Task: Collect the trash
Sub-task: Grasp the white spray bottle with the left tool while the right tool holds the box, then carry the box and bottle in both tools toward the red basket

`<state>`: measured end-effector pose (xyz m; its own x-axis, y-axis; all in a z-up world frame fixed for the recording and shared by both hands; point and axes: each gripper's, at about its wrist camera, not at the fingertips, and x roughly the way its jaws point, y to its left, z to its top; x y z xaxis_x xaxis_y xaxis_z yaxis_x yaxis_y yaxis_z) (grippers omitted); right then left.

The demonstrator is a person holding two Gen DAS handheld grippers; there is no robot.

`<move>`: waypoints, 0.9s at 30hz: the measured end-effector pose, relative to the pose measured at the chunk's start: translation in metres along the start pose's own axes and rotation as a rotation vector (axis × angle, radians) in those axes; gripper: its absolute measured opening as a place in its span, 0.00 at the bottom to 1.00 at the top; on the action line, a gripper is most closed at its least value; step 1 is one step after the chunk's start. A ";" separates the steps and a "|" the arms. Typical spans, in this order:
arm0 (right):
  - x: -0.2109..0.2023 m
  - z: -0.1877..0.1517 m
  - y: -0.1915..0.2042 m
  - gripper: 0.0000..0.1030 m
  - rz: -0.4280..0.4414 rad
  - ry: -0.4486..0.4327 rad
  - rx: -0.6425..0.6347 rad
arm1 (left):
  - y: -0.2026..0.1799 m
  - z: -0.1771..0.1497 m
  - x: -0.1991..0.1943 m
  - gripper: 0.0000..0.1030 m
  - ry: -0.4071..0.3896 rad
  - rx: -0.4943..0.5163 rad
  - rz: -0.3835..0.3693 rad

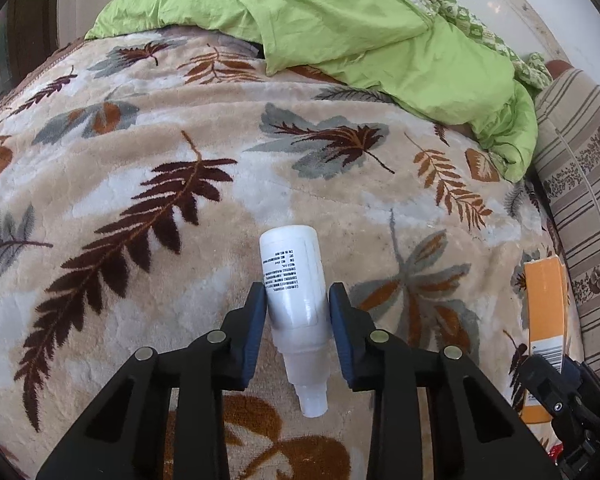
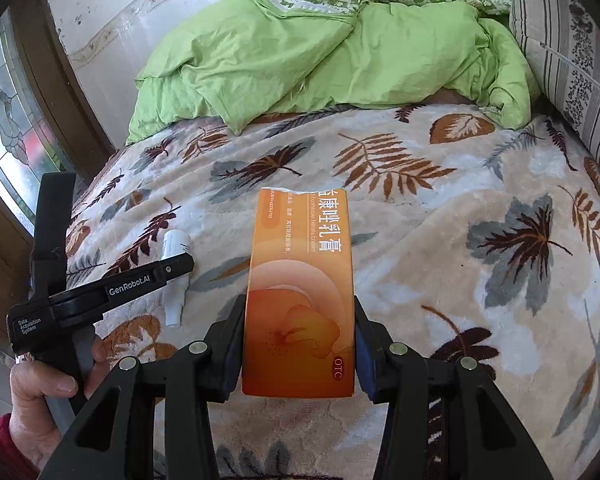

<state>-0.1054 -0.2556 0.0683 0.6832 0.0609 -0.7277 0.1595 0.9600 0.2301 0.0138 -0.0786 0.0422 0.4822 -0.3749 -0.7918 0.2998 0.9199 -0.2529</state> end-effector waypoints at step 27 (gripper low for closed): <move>-0.072 -0.055 0.046 0.48 -0.058 -0.161 -0.122 | -0.010 -0.083 -0.145 0.28 -0.355 0.172 0.222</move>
<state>-0.1860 -0.2014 0.0957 0.7817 -0.0304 -0.6229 0.1212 0.9872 0.1039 -0.1278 -0.0236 0.1135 0.7937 -0.2146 -0.5692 0.2752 0.9611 0.0213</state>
